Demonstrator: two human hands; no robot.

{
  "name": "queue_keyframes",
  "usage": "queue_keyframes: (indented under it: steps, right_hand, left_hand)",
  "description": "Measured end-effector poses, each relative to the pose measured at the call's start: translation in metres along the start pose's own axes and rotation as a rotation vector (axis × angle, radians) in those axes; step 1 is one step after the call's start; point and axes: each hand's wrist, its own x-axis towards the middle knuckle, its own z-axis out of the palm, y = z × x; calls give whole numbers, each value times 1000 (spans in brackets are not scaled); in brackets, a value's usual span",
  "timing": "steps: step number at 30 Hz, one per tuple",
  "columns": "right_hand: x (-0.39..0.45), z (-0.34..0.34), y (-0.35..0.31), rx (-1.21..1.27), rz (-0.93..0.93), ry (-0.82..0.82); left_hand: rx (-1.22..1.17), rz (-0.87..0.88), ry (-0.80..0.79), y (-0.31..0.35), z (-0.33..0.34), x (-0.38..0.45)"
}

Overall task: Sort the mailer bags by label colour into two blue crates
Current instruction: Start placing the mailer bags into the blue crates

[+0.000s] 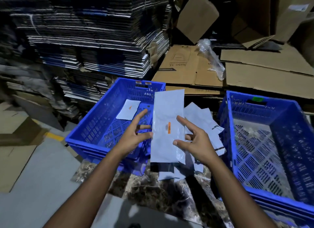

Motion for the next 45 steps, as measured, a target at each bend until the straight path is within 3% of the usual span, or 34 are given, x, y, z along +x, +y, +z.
queue_keyframes:
  steps: [4,8,12,18,26,34,38,45]
  right_hand:
    - [29,30,-8,24,-8,4]
    - [72,69,-11,3,8,25]
    - [128,115,-4,-179,29,44]
    - [204,187,15,-333,219,-5]
    - [271,242,49,-319,379,-55]
    - [333,268,73,-435,437,-183]
    - [335,273,78,-506,495,-147]
    - [291,252,35,-479,328,-68]
  left_hand:
    - [200,1,166,-15,-54,8]
    - [572,0,267,-35,-127,30]
    - [891,28,217,-63,-197,63]
    - [1059,108,11,-91,-256,116]
    - [1313,147,-156,-130,-271,167]
    - [1410,122,-168,-151,-271,178]
    - [1378,130,-162,-154,-271,180]
    - [1482,182,-145,-140,-263,167]
